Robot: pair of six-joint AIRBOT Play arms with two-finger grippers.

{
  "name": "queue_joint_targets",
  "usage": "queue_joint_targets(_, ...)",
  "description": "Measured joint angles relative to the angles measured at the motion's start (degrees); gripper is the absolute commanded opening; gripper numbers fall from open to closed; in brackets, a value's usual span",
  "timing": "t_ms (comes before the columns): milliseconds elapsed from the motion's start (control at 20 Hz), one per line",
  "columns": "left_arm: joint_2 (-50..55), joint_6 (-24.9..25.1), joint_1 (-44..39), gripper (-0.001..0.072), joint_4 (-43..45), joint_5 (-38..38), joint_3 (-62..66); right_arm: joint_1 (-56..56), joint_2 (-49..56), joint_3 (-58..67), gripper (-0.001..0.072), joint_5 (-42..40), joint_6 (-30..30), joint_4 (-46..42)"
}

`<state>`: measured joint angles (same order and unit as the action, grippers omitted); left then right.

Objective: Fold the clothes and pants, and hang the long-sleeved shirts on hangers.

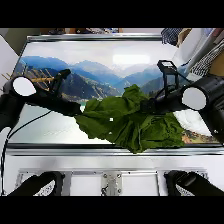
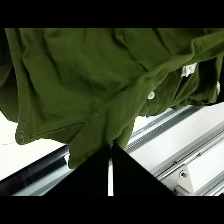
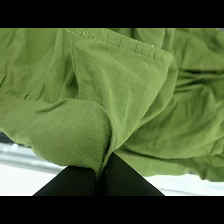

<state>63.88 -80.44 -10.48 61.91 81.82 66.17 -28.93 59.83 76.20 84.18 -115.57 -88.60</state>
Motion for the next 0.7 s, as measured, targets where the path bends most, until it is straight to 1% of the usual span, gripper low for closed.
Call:
queue_joint_targets(50,-0.2,0.0,-0.3,0.0011,0.0,-0.8,-1.2,0.0,-0.2,-0.5,0.0017,-0.2,-0.2,0.3)
queue_joint_targets(100,-0.3,0.2,-0.4,0.0066,0.0,-1.5,-2.1,0.0,-0.4,-0.9,0.0017,-0.4,-0.4,0.4)
queue_joint_targets(150,-0.4,0.4,-0.5,0.0443,0.0,-2.2,-2.8,0.0,-0.5,-1.2,0.0017,-0.5,-0.5,0.5)
queue_joint_targets(200,-0.5,0.4,-0.6,0.072,0.0,-2.8,-3.2,0.0,-0.6,-1.3,0.0017,-0.9,-0.6,0.7)
queue_joint_targets(300,-0.6,0.5,-0.2,0.072,0.0,-4.2,-2.9,0.0,-0.7,-1.6,0.0017,-1.1,-0.6,0.9)
queue_joint_targets(450,-0.6,0.5,3.0,0.072,0.2,-6.6,0.7,0.0,-0.7,-1.7,0.0017,-1.2,-0.8,1.0)
queue_joint_targets(500,-0.6,0.5,4.7,0.0685,1.0,-7.4,2.4,-0.1,-0.8,-1.7,0.0017,-1.2,-0.8,1.0)
queue_joint_targets(600,-0.6,0.5,8.3,0.0687,5.6,-9.3,6.2,-0.1,-0.8,-1.8,0.0017,-1.3,-0.8,1.0)
queue_joint_targets(700,-0.7,0.4,11.8,0.0686,13.0,-12.1,8.8,-0.1,-0.8,-1.8,0.0017,-1.4,-0.8,1.0)
